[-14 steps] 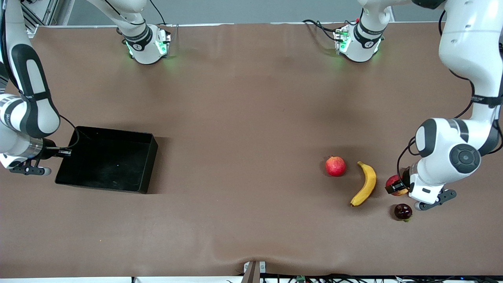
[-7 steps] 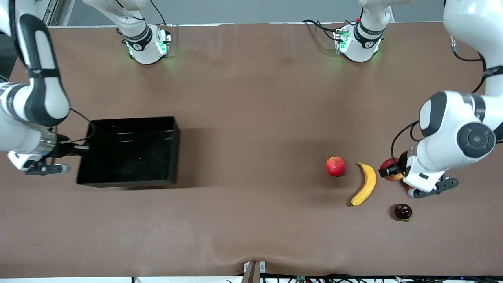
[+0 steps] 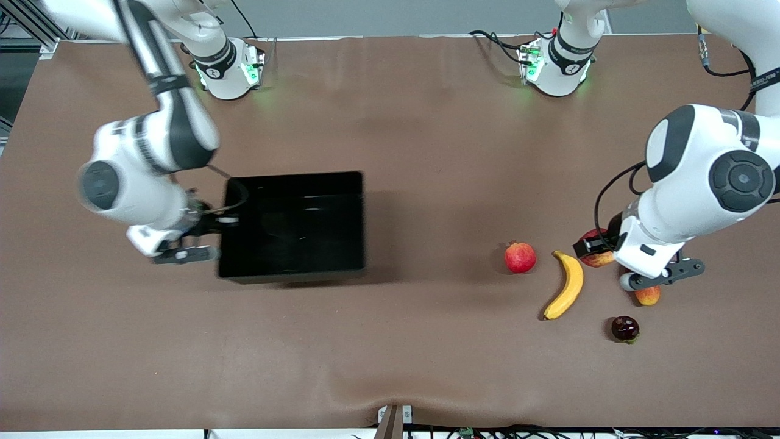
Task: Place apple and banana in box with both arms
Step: 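Drag the box to mid-table with the right gripper while the left carries apple, then lower the small apple into the box and open the left gripper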
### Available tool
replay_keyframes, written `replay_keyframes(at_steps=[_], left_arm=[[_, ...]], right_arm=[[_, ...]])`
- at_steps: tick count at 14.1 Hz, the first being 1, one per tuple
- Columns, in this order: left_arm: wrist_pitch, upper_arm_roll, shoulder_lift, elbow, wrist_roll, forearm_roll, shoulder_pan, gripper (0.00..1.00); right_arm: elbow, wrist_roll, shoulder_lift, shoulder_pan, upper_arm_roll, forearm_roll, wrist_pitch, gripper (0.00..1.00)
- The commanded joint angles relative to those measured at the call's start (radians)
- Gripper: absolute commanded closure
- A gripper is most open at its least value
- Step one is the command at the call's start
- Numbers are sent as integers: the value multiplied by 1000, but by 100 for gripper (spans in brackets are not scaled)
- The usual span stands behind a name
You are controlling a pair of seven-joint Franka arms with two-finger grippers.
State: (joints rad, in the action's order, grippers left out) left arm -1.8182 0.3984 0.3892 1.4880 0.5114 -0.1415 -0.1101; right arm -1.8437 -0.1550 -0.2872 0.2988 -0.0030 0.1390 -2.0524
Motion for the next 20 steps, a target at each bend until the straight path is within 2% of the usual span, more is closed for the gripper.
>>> replay_keyframes(at_steps=[1, 3, 5, 9, 12, 14, 16, 18, 19, 20], left_arm=[[20, 57, -12, -8, 39, 36, -11, 100], [20, 86, -9, -3, 110, 31, 1, 100], [19, 109, -3, 1, 185, 28, 33, 100], [19, 115, -9, 46, 392, 16, 157, 100], [-6, 115, 37, 49, 485, 17, 253, 100], [-68, 114, 71, 60, 603, 17, 315, 100], [-139, 114, 92, 113, 656, 16, 348, 100], [-232, 114, 80, 220, 671, 13, 346, 100], [-277, 114, 77, 273, 674, 7, 346, 100], [-318, 114, 79, 308, 684, 5, 346, 100]], right_arm=[[1, -104, -15, 87, -12, 55, -43, 100], [1, -123, -36, 141, -14, 108, -64, 100], [0, -136, -68, 166, -14, 120, -87, 100], [-2, -268, -101, 242, -14, 120, -141, 100], [0, -366, -139, 315, -14, 120, -211, 100], [1, -397, -161, 347, -14, 120, -235, 100], [1, -397, -179, 365, -14, 120, -258, 100], [0, -399, -196, 376, -14, 120, -273, 100], [1, -406, -199, 381, -14, 120, -272, 97], [1, -406, -199, 381, -14, 120, -272, 68]])
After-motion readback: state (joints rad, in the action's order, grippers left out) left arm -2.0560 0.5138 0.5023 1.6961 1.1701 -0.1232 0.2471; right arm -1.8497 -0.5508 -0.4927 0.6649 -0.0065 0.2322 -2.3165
